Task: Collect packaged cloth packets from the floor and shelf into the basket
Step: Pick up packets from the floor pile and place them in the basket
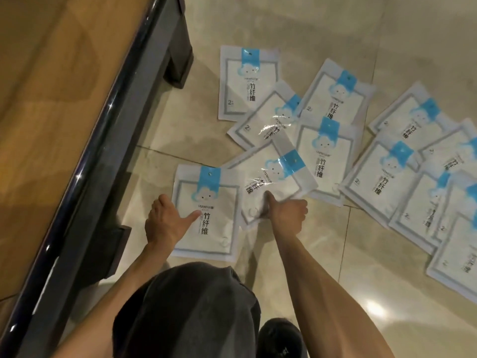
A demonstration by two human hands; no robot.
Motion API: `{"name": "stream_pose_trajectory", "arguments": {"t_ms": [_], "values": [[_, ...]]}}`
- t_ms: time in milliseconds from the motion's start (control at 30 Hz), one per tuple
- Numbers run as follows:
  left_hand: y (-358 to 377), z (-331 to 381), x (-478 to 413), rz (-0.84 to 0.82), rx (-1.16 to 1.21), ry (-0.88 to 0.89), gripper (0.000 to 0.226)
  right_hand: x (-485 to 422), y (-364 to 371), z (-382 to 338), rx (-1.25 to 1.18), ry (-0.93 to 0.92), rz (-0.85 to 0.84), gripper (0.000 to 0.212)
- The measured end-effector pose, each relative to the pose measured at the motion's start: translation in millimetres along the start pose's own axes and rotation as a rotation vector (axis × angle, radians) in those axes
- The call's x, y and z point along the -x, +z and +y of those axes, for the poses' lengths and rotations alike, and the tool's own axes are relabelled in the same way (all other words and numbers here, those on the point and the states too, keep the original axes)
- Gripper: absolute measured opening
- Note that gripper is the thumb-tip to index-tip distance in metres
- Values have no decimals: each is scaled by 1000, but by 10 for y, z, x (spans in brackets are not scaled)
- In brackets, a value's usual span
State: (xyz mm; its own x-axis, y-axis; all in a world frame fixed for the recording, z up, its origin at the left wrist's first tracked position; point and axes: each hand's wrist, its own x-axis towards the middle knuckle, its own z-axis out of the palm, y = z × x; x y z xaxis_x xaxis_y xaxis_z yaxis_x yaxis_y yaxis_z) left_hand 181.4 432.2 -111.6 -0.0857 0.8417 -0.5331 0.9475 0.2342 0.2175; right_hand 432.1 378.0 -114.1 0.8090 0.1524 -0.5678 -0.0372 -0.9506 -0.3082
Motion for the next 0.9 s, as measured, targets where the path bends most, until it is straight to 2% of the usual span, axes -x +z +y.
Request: {"name": "stream_pose_trajectory", "arguments": {"t_ms": [233, 300, 400, 467, 533, 633, 800, 900], "values": [[20, 34, -28, 0, 52, -58, 81, -112, 106, -47, -257, 150, -19, 89], [16, 24, -34, -13, 79, -72, 75, -132, 137, -28, -341, 154, -47, 77], [-11, 0, -69, -56, 212, -115, 58, -132, 169, 5, -469, 133, -61, 47], [-73, -7, -63, -105, 370, -128, 46, -86, 134, 2, -568, 112, -64, 32], [-195, 15, 31, -191, 582, -140, 35, 5, 18, -36, -646, 100, -82, 27], [-453, 81, 293, -279, 732, -120, 26, 237, -325, -104, -748, 106, -152, 25], [-1095, 264, 907, -207, 814, -167, 27, 811, -1350, -191, -737, -4, -221, 26], [-1659, 495, 1341, -190, 866, -189, 23, 1208, -2078, -229, -749, -1, -224, 11]]}}
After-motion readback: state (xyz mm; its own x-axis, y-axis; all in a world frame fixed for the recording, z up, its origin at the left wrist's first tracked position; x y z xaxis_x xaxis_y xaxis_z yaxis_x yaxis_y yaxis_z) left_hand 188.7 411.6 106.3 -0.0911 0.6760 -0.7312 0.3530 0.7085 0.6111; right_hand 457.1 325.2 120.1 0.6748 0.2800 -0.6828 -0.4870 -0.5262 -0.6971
